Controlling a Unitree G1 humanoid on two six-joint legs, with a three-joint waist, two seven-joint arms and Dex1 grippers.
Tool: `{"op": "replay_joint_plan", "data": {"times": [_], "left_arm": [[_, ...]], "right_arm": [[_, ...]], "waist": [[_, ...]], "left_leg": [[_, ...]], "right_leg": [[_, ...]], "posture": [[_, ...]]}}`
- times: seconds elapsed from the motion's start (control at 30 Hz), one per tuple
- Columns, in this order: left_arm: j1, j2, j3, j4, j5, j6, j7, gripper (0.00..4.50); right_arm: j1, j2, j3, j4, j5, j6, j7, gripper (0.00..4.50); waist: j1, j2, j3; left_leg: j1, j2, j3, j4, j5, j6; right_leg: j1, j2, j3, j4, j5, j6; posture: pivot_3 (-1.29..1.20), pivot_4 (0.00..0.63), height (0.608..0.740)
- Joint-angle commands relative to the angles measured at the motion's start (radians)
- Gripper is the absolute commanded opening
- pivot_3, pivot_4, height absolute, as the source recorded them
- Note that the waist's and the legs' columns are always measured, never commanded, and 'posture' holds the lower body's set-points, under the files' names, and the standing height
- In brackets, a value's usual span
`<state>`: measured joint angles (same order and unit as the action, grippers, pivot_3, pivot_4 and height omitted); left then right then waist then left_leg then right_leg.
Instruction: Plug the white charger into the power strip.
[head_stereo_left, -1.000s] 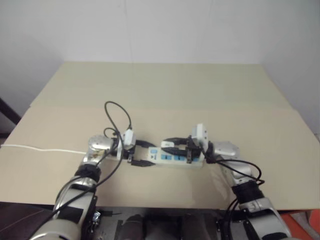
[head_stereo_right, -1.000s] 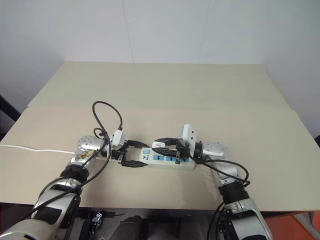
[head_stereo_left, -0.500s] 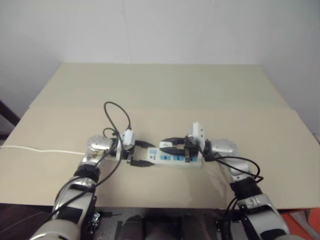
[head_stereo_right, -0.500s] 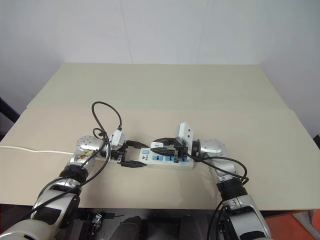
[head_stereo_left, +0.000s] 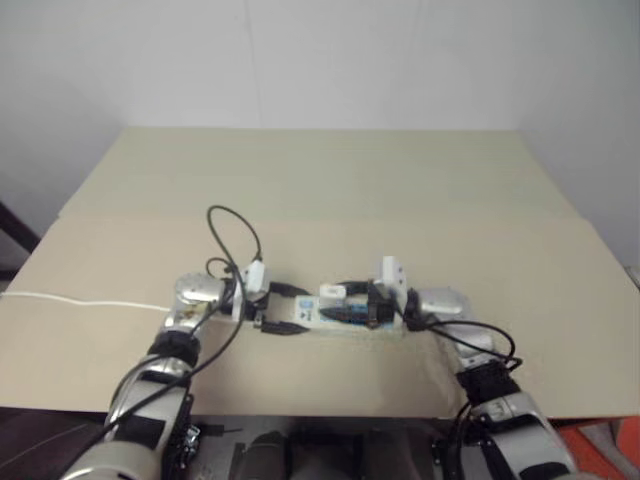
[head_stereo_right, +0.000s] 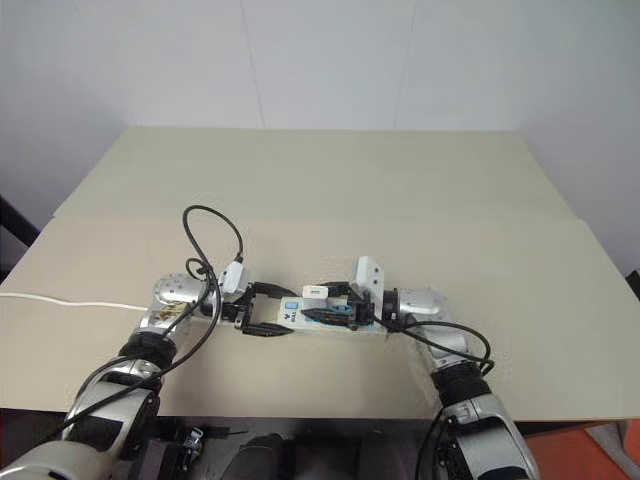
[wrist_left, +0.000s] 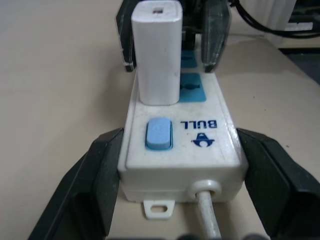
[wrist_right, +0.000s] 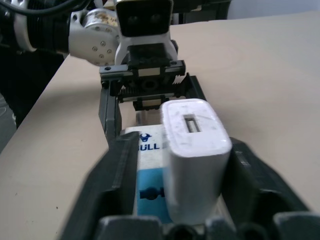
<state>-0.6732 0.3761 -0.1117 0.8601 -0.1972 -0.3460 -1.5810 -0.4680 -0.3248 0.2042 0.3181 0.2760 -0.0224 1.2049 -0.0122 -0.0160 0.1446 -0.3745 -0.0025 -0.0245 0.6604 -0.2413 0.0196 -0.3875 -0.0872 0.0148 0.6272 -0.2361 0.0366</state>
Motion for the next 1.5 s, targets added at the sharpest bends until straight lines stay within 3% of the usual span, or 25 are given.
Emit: {"op": "replay_joint_plan", "data": {"times": [0.03, 0.1, 0.17, 0.23, 0.33, 0.53, 0.7, 0.93, 1.1, 1.5], "left_arm": [[-0.004, -0.015, -0.01, -0.008, 0.01, 0.006, 0.006, 3.23], [-0.005, -0.017, -0.005, -0.005, 0.01, 0.0, 0.016, 3.23], [-0.011, -0.024, 0.006, 0.01, 0.004, -0.012, 0.031, 3.23], [-0.015, -0.032, 0.017, 0.015, -0.003, -0.038, 0.04, 3.94], [-0.017, -0.041, 0.045, -0.013, -0.04, -0.04, 0.038, 4.47], [0.025, 0.006, 0.128, -0.193, -0.14, -0.021, 0.054, 4.47], [0.177, 0.248, 0.168, -0.561, -0.359, 0.35, -0.033, 4.47], [0.361, 0.49, 0.269, -0.544, -0.356, 0.335, -0.033, 4.47], [0.442, 0.539, 0.302, -0.564, -0.373, 0.338, -0.033, 4.47], [0.396, 0.495, 0.295, -0.534, -0.347, 0.339, -0.031, 4.47]], "right_arm": [[0.031, -0.007, 0.034, 0.028, -0.032, -0.03, 0.032, 3.84], [0.031, -0.014, 0.028, 0.025, -0.031, -0.033, 0.033, 4.47], [0.03, -0.021, 0.024, 0.021, -0.029, -0.034, 0.034, 4.47], [0.031, -0.029, 0.021, 0.015, -0.028, -0.035, 0.034, 4.5], [0.038, -0.047, 0.013, -0.005, -0.018, -0.024, 0.042, 4.5], [0.055, -0.102, -0.03, -0.079, 0.015, -0.004, 0.042, 4.5], [0.142, -0.246, -0.144, -0.217, 0.079, -0.03, 0.08, 4.5], [0.288, -0.502, -0.351, -0.253, 0.148, -0.088, 0.192, 4.5], [0.345, -0.6, -0.427, -0.26, 0.174, -0.069, 0.231, 4.5], [0.455, -0.666, -0.508, -0.343, 0.158, -0.04, 0.188, 4.5]], "waist": [[0.001, 0.0, 0.0], [0.001, 0.0, 0.0], [0.002, 0.0, 0.0], [0.005, 0.0, 0.0], [0.006, 0.0, 0.0], [-0.001, -0.001, 0.001], [-0.01, 0.0, 0.002], [0.0, 0.004, 0.011], [0.0, 0.003, 0.012], [0.002, 0.002, 0.013]], "left_leg": [[0.0, 0.0, 0.0, 0.0, 0.0, 0.0], [0.0, 0.0, 0.0, 0.0, 0.0, 0.0], [0.0, 0.0, 0.0, 0.0, 0.0, 0.0], [0.0, 0.0, 0.0, 0.0, 0.0, 0.0], [-0.001, 0.0, 0.0, 0.0, 0.0, 0.0], [-0.002, 0.0, -0.001, 0.0, 0.0, 0.0], [-0.006, 0.001, -0.002, -0.001, 0.0, 0.0], [-0.005, 0.001, 0.0, -0.001, 0.0, 0.0], [-0.006, 0.003, 0.0, -0.001, 0.0, 0.0], [-0.007, 0.003, 0.001, -0.001, 0.0, 0.0]], "right_leg": [[0.0, 0.0, 0.0, 0.0, 0.0, 0.0], [0.0, 0.0, 0.0, 0.0, 0.0, 0.0], [0.0, 0.0, 0.0, 0.0, 0.0, 0.0], [0.0, -0.001, 0.0, 0.0, 0.0, 0.0], [-0.001, -0.001, -0.001, 0.0, 0.0, 0.0], [-0.002, 0.0, 0.0, 0.0, 0.0, 0.0], [-0.006, 0.0, 0.001, -0.001, 0.0, 0.0], [-0.006, -0.002, 0.001, -0.001, -0.001, 0.0], [-0.006, -0.002, 0.0, -0.002, -0.001, 0.0], [-0.007, -0.002, 0.0, -0.002, -0.001, 0.0]], "posture": [[0.0, 0.15, 0.74], [0.0, 0.15, 0.74], [0.0, 0.15, 0.74], [0.0, 0.15, 0.74], [0.0, 0.15, 0.74], [0.0, 0.15, 0.74], [0.0, 0.15, 0.74], [0.0, 0.15, 0.74], [0.0, 0.15, 0.74], [0.0, 0.15, 0.74]]}}
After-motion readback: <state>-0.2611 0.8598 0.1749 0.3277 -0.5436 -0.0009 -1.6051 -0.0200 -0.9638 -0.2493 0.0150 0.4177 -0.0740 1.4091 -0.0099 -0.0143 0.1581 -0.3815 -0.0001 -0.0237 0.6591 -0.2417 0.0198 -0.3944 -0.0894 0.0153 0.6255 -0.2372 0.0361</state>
